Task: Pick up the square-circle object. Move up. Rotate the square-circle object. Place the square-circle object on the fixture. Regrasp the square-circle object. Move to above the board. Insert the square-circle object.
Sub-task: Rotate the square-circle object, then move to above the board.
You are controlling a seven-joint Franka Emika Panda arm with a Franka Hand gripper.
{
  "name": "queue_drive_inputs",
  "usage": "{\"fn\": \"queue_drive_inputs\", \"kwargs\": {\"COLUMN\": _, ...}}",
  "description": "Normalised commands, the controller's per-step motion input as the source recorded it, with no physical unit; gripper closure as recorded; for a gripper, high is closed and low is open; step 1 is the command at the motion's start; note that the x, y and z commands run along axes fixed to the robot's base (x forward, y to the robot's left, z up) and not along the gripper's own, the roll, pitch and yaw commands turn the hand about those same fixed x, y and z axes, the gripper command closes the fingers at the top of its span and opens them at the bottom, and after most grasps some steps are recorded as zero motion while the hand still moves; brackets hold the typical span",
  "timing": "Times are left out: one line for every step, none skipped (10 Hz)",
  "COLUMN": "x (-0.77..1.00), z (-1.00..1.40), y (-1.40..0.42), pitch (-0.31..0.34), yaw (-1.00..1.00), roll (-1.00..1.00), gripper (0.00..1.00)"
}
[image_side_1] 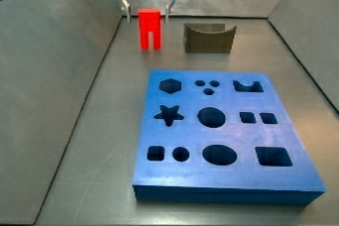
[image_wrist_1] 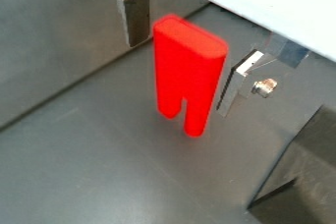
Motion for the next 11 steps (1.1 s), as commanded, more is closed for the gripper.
{"fn": "queue_drive_inputs", "kwargs": {"x": 0.03, "z": -0.29, "y": 0.01, "pitch": -0.034, "yaw": 0.03, "roll": 0.00, "gripper": 0.00}}
{"fn": "queue_drive_inputs", "kwargs": {"x": 0.00, "z": 0.00, "y": 0.00, "pitch": -0.029, "yaw": 0.03, "roll": 0.01, "gripper": 1.00}}
{"fn": "queue_drive_inputs", "kwargs": {"x": -0.03, "z": 1.00, "y": -0.23, "pitch": 0.135, "yaw": -0.22, "roll": 0.08, "gripper": 1.00}}
{"fn": "queue_drive_inputs", "kwargs": {"x": -0.03, "z": 1.00, "y": -0.23, "pitch": 0.139, "yaw": -0.22, "roll": 0.08, "gripper": 1.00}}
{"fn": "queue_drive_inputs", "kwargs": {"x": -0.03, "z": 1.00, "y": -0.21, "pitch": 0.118, "yaw": -0.15, "roll": 0.09, "gripper": 1.00}}
{"fn": "queue_drive_inputs", "kwargs": {"x": -0.03, "z": 1.00, "y": -0.20, "pitch": 0.093, "yaw": -0.11, "roll": 0.08, "gripper": 1.00}}
{"fn": "queue_drive_inputs", "kwargs": {"x": -0.03, "z": 1.00, "y": -0.20, "pitch": 0.067, "yaw": -0.06, "roll": 0.07, "gripper": 1.00}}
{"fn": "queue_drive_inputs", "kwargs": {"x": -0.03, "z": 1.00, "y": -0.19, "pitch": 0.060, "yaw": -0.04, "roll": 0.06, "gripper": 1.00}}
{"fn": "queue_drive_inputs", "kwargs": {"x": -0.03, "z": 1.00, "y": -0.18, "pitch": 0.048, "yaw": 0.00, "roll": 0.04, "gripper": 1.00}}
{"fn": "queue_drive_inputs", "kwargs": {"x": -0.03, "z": 1.00, "y": -0.18, "pitch": 0.046, "yaw": 0.02, "roll": 0.04, "gripper": 1.00}}
{"fn": "queue_drive_inputs", "kwargs": {"x": -0.03, "z": 1.00, "y": -0.17, "pitch": 0.051, "yaw": 0.03, "roll": 0.01, "gripper": 1.00}}
